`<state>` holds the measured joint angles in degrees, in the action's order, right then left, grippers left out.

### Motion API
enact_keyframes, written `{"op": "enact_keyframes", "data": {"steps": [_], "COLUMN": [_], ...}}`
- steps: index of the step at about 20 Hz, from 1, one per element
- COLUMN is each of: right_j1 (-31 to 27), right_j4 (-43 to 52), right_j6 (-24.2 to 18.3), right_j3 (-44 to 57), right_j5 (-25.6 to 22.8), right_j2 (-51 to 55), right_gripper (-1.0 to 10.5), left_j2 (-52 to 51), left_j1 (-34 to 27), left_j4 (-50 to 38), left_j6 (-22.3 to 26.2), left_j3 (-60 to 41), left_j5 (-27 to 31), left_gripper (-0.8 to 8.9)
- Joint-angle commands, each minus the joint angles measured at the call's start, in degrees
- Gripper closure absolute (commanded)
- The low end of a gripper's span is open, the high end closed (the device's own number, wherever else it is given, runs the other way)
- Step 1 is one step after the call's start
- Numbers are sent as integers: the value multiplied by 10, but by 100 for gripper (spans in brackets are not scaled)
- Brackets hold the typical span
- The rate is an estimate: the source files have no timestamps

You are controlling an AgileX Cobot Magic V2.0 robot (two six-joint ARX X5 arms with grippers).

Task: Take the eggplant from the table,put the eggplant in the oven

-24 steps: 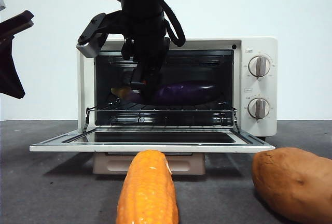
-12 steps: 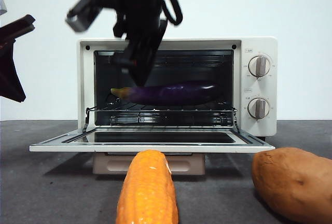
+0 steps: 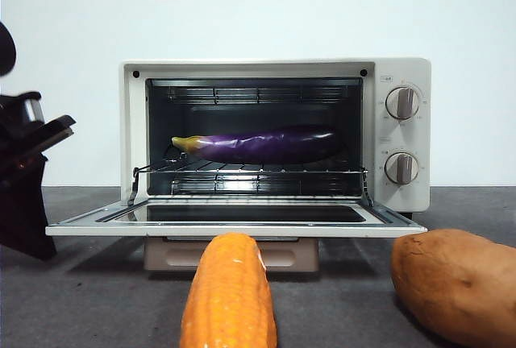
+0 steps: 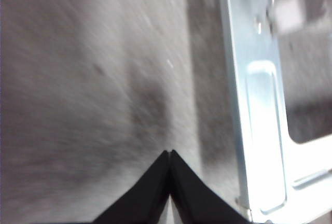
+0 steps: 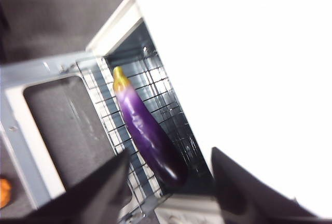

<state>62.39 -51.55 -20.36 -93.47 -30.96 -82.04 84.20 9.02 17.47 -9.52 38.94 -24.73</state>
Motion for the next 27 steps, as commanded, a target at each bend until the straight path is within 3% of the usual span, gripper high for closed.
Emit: {"op": "enact_keyframes", "data": {"steps": [1,6,17,27], "right_j1": [12,12,12,12], "right_j4": [-7,-20,-43,-137], "right_j6": [26,36,57,118], "right_j3": [-10,-10,-10,-10], "right_j5": [1,1,1,23], "right_j2": [21,65,137,167], "right_gripper": [800,879,883,883], "left_j2": [24,41,95,95], "left_j1": [0,0,-4,-22], "left_j4": [-5,-6,-32,-57], "left_j6": [16,33,51,63], "left_j3": [3,3,3,10], "left_j5": [-29,-78,-170,-276], "left_gripper": [808,808,808,808]}}
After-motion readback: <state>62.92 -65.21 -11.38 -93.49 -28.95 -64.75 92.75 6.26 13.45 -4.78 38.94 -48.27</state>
